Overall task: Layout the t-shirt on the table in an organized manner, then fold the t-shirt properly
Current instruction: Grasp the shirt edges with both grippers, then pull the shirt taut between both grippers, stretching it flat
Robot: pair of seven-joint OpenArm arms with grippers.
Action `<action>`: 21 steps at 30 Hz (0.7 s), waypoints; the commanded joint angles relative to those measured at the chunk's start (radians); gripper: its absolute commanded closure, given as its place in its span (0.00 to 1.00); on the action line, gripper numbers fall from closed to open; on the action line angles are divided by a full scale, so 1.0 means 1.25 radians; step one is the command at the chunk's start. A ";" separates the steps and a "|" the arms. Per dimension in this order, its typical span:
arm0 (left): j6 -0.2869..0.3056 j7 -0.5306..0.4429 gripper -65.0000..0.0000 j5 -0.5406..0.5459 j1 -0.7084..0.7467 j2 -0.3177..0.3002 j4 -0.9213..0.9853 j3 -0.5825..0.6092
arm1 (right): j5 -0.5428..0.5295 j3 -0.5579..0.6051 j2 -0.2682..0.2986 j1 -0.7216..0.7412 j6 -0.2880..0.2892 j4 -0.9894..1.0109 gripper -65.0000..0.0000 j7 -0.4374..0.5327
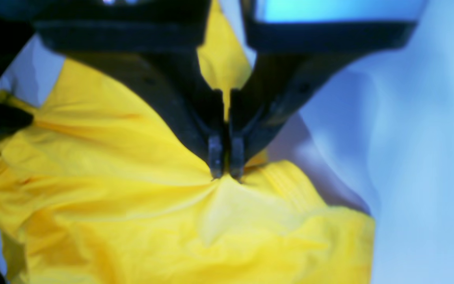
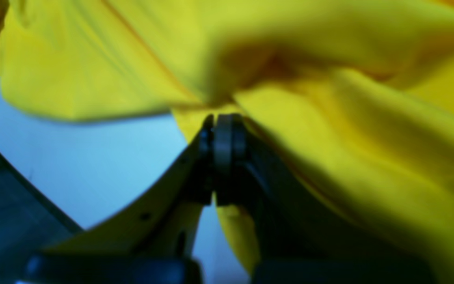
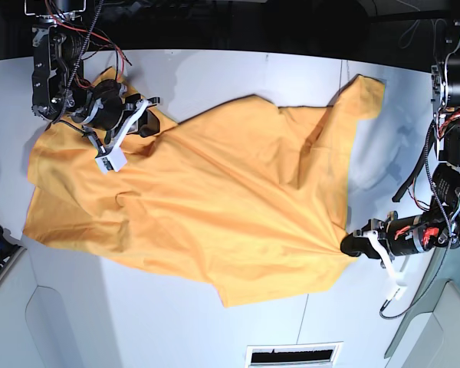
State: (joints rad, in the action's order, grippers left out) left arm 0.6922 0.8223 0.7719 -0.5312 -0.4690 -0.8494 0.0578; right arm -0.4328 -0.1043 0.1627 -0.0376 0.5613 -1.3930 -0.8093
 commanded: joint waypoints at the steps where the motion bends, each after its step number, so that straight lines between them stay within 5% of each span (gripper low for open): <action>1: 0.005 -0.008 1.00 0.033 -0.028 -0.015 -0.011 -0.006 | -0.008 -0.002 0.007 0.006 -0.003 -0.009 1.00 -0.007; 2: 0.005 -0.007 1.00 0.045 -0.029 -0.015 -0.011 -0.006 | -0.020 -0.002 0.007 0.008 -0.003 -0.009 1.00 -0.007; 6: 0.005 -0.005 0.75 0.056 -0.029 -0.016 -0.011 -0.006 | -0.049 -0.002 0.007 0.012 -0.003 -0.017 1.00 -0.006; 9: 0.005 0.014 0.66 0.067 -0.029 -0.027 -0.011 -0.006 | -0.051 -0.004 0.007 0.012 -0.003 -0.038 0.83 -0.012; 13: 0.005 0.069 0.65 0.131 -0.028 -0.067 -0.011 -0.006 | -0.052 -0.023 0.007 0.012 -0.004 -0.075 0.78 -0.035; 21: 0.005 0.283 0.65 0.392 0.025 -0.143 -0.011 -0.006 | -0.052 -0.110 0.007 0.004 -0.007 -0.114 0.78 -0.069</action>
State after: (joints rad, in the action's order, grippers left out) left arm 0.6895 1.1824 1.2427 -0.4763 -0.6289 -0.8501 0.0551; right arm -0.4828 -0.2363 0.1642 -0.0418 0.5533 -1.5185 -0.9070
